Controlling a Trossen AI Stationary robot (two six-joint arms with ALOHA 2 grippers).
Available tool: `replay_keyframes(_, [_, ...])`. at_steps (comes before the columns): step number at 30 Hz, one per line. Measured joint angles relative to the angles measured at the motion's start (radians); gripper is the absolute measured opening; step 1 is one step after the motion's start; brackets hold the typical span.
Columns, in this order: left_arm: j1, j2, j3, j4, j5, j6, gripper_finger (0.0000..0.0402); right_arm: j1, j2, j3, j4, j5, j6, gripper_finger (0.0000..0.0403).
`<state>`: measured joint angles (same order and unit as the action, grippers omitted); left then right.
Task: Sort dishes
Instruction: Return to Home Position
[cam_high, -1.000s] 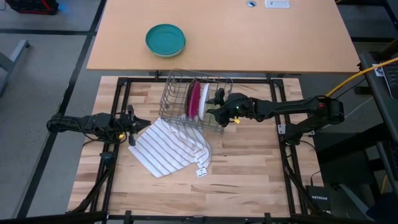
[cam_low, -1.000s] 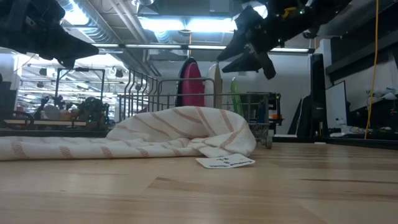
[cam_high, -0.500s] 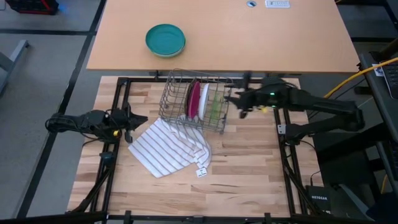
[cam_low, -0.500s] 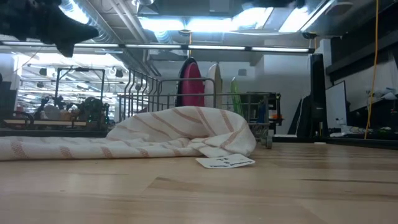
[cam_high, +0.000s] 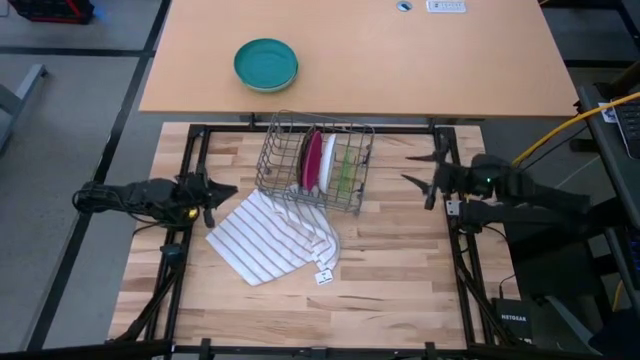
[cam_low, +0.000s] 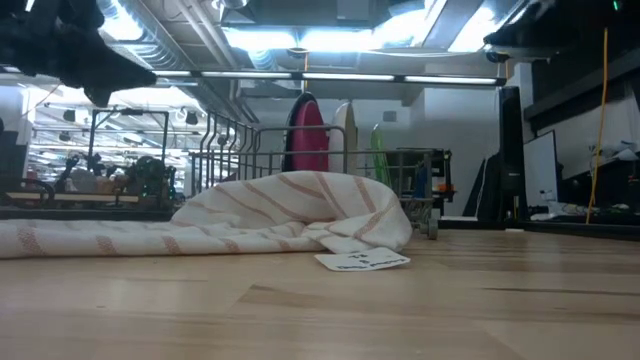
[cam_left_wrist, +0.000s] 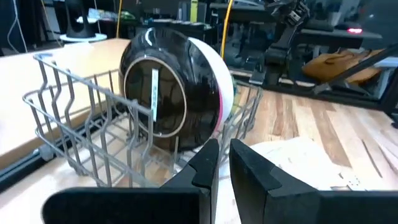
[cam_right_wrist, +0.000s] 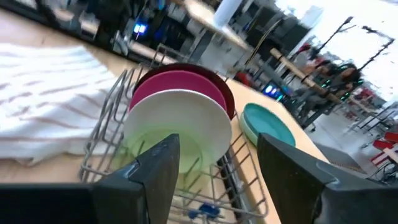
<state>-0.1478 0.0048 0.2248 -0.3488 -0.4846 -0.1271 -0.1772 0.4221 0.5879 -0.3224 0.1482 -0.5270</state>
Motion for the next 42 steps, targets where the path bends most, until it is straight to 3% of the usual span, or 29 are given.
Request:
replay_keyframes(7, [0.0, 0.0, -0.037, 0.022, 0.002, -0.042, 0.003, 0.0, -0.204, -0.284, 0.116, -0.002, 0.106, 0.0218])
replay_keyframes(16, [0.0, 0.0, -0.104, 0.052, -0.002, -0.044, 0.003, 0.0, -0.278, -0.464, 0.17, -0.019, 0.179, 0.0218])
replay_keyframes(24, [0.0, 0.0, -0.108, 0.054, -0.019, -0.016, 0.003, 0.0, -0.276, -0.463, 0.207, 0.001, 0.151, 0.0218])
replay_keyframes(36, [0.0, 0.0, -0.108, 0.035, -0.063, 0.035, 0.003, 0.0, -0.276, -0.462, 0.209, 0.148, 0.046, 0.0218])
replay_keyframes(42, [0.0, 0.0, -0.108, 0.018, -0.063, 0.061, 0.003, 0.0, -0.276, -0.462, 0.129, 0.159, 0.0, 0.0218])
